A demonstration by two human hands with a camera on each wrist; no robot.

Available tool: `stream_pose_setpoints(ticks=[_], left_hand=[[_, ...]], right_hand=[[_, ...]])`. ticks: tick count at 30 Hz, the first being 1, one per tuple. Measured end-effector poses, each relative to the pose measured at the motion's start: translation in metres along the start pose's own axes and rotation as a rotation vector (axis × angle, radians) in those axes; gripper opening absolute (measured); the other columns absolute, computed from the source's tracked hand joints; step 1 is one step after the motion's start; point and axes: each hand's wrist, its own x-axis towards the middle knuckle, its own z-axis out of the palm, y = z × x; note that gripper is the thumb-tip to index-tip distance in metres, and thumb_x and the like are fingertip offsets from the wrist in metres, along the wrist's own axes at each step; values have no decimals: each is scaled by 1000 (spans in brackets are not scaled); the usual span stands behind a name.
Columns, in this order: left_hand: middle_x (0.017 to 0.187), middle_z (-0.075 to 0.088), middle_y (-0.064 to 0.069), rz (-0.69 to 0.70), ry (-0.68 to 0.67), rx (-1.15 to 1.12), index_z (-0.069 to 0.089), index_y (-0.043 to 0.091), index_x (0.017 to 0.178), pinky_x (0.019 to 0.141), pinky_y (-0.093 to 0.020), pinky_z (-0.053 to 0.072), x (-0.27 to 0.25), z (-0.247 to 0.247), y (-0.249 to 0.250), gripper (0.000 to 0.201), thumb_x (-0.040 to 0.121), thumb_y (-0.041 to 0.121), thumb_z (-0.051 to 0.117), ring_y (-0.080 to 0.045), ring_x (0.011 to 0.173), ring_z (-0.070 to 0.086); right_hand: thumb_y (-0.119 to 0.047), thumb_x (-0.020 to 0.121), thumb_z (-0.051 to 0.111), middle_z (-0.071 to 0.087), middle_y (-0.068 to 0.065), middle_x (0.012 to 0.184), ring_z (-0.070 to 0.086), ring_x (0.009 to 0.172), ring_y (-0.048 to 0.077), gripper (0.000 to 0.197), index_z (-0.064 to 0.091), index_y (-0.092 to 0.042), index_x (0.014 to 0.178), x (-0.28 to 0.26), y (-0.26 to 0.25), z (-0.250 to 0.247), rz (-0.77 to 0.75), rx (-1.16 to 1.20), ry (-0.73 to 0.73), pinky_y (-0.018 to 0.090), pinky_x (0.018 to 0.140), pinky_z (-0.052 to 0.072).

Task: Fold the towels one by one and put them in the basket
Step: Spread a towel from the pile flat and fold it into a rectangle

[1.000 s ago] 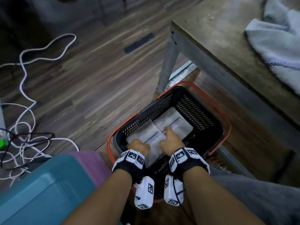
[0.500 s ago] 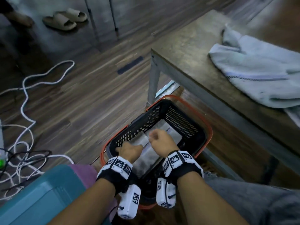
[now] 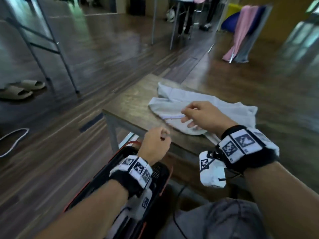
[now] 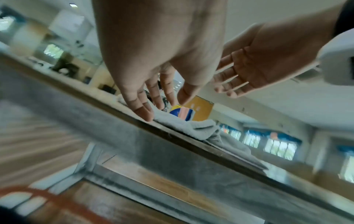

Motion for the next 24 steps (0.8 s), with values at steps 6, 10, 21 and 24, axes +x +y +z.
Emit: stream_pose_setpoints(ticks=[6, 10, 21, 24], left_hand=[[128, 51, -12, 126, -176, 558, 49, 11, 131, 97, -44, 45, 70, 40, 28, 46, 93, 36, 57, -36, 117, 52], [125, 52, -11, 118, -205, 796, 56, 16, 117, 93, -45, 48, 83, 46, 39, 28, 94, 31, 56, -35, 114, 54], [85, 60, -4, 649, -244, -10, 50, 8, 97, 71, -29, 40, 45, 36, 226, 14, 103, 20, 45, -21, 80, 55], [96, 65, -5, 650, -267, -100, 54, 9, 105, 77, -29, 50, 30, 44, 259, 26, 96, 33, 58, -19, 87, 63]], right_hand=[[-27, 98, 58, 74, 21, 103, 67, 86, 25, 34, 67, 5, 99, -4, 53, -38, 115, -140, 6, 36, 78, 48], [-27, 96, 61, 74, 22, 104, 70, 91, 28, 34, 67, 7, 99, -5, 67, -51, 148, -147, 7, 39, 83, 52], [-24, 82, 78, 63, 9, 122, 64, 107, 27, 77, 33, -26, 145, -46, 70, -107, -1, 4, 364, 47, 93, 54], [-18, 82, 68, 71, 0, 111, 69, 103, 27, 44, 60, -30, 123, -73, 73, -133, -56, 94, 670, 50, 88, 57]])
